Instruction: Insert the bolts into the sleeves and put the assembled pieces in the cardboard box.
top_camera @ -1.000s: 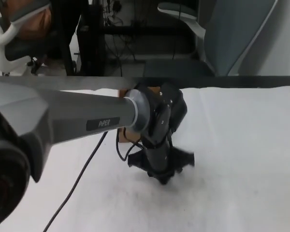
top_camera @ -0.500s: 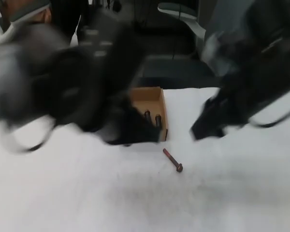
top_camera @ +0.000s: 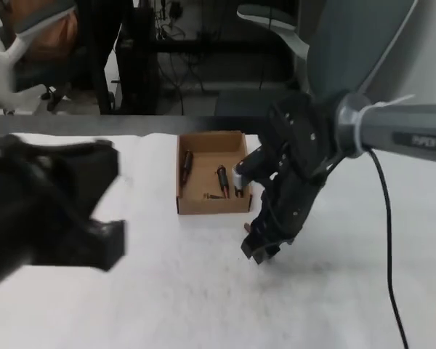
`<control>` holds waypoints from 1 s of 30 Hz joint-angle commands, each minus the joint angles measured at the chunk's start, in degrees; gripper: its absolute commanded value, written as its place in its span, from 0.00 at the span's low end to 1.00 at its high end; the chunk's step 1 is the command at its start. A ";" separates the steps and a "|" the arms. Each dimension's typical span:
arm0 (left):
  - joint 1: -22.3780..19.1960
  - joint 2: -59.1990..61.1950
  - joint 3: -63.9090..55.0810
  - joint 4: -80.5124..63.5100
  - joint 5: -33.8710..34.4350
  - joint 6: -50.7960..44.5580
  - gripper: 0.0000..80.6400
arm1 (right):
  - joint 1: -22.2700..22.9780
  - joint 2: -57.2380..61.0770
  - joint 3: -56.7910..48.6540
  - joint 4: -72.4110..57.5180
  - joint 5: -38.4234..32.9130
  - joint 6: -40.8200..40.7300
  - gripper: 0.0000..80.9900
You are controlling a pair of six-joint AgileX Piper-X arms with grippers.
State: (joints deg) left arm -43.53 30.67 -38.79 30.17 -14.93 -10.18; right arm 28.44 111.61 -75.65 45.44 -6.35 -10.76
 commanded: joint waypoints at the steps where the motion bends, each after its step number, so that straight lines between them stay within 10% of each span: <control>1: 0.17 -2.59 -0.05 -1.76 -0.18 2.04 0.02 | 0.20 2.56 -0.94 -2.71 -0.18 -1.98 0.29; 4: 0.17 -3.04 -0.05 -1.77 0.02 2.31 0.02 | 0.20 5.18 -1.80 -2.23 0.06 -5.70 0.01; 8: 0.17 -3.04 -0.05 0.08 0.02 2.93 0.02 | 0.37 5.87 -2.17 -0.03 0.04 -9.29 0.01; 14: 0.23 -3.04 -0.05 1.33 0.02 4.62 0.02 | 4.15 3.45 -2.17 8.29 6.35 -41.55 0.01; 22: 0.23 -3.04 -0.05 0.37 0.02 4.64 0.02 | 12.62 -0.67 -0.83 20.11 28.07 -48.15 0.01; 30: 0.23 -5.34 -0.05 -0.34 2.63 3.36 0.02 | 23.54 -5.45 0.47 16.36 20.35 -54.98 0.01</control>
State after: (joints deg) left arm -43.46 26.91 -38.81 31.24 -13.27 -6.13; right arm 49.64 107.93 -75.29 63.07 19.01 -64.29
